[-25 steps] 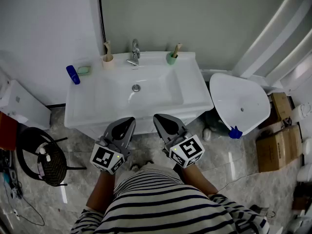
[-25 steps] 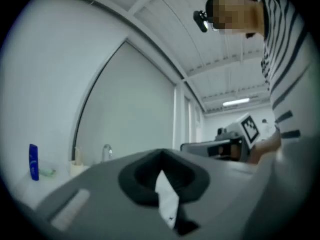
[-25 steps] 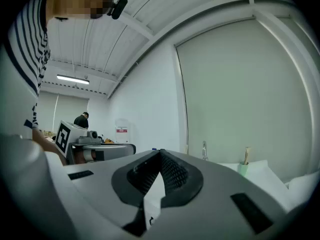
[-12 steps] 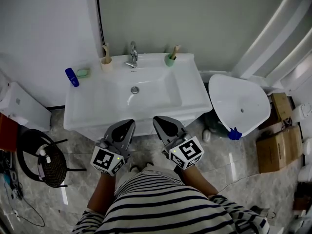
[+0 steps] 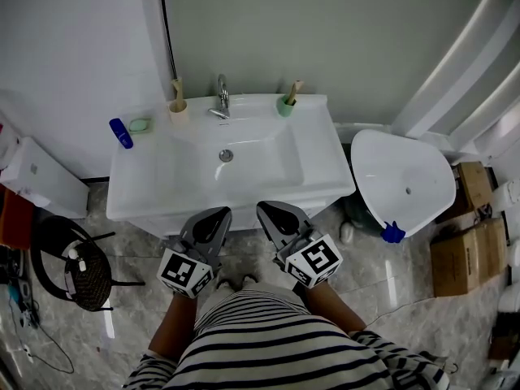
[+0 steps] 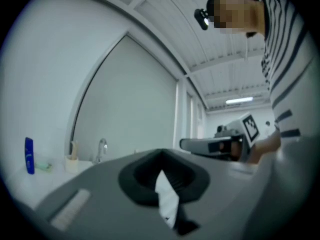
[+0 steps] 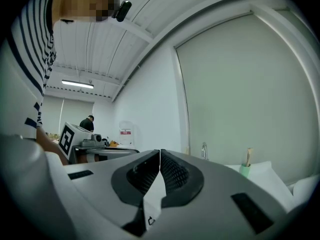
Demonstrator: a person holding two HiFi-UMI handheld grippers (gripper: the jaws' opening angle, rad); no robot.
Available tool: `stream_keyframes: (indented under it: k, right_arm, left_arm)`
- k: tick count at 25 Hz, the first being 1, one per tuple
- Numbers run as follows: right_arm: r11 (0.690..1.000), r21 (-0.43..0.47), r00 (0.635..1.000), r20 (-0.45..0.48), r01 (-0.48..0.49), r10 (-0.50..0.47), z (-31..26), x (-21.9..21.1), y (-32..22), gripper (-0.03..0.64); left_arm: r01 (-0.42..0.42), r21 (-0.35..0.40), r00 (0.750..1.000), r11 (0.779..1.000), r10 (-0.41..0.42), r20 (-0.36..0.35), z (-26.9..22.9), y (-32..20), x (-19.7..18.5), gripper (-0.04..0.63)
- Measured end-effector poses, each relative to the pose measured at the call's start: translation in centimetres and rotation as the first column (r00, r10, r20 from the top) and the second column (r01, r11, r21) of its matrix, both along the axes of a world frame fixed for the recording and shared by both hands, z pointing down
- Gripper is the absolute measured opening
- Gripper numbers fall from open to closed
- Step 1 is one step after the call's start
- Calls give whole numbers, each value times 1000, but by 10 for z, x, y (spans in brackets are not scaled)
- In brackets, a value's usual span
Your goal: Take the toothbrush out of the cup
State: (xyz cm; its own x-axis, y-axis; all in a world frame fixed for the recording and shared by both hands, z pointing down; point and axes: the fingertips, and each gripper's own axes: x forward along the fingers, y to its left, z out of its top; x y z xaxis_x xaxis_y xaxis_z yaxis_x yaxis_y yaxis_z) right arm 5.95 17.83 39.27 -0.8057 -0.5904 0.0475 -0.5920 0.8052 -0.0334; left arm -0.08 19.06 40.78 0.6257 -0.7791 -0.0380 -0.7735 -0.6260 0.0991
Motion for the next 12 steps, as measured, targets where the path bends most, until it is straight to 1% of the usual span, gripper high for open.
stream_keyframes:
  k: [7,12]
  right_arm:
    - [1000,-11,1000,7,15,-15,1,18,-11,8]
    - [1000,-18,1000,16,22,-22,3,19,-21,8]
  left_arm:
    - [12,-5,1000,1000,-12,28,-3,-7,16,8]
    - [35,-14,999,999,-35,28,1,-14,12,8]
